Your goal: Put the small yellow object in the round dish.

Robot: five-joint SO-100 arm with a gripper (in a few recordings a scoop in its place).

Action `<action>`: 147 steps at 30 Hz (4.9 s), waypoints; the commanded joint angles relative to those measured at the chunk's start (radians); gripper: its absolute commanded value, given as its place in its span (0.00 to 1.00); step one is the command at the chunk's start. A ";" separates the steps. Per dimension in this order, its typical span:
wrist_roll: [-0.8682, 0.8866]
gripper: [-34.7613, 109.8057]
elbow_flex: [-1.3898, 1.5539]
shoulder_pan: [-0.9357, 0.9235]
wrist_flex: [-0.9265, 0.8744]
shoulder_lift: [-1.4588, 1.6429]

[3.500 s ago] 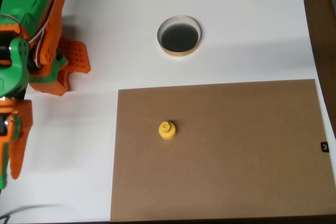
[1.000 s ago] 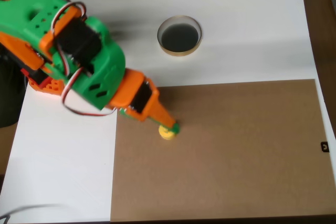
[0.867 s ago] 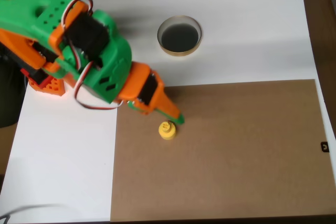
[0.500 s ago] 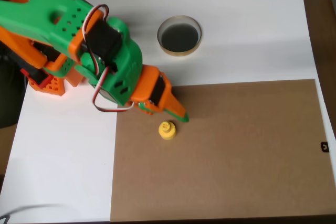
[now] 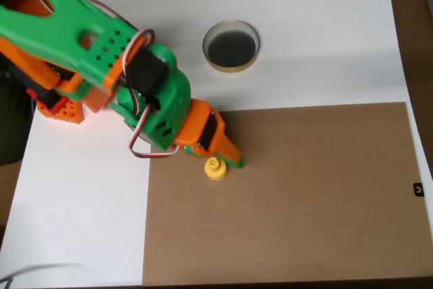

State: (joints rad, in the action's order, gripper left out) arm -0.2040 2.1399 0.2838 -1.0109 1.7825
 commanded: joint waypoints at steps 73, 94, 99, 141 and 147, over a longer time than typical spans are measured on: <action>-0.186 0.24 -0.460 0.370 -0.419 -0.135; 0.092 0.24 -0.459 0.729 -0.422 0.032; 0.133 0.24 -0.399 0.785 -0.393 0.032; 0.130 0.35 -0.120 0.874 -0.135 -0.051; 0.110 0.39 -0.127 0.859 -0.155 -0.025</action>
State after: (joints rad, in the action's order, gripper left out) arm -0.0675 2.0157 1.1536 -1.1474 1.6966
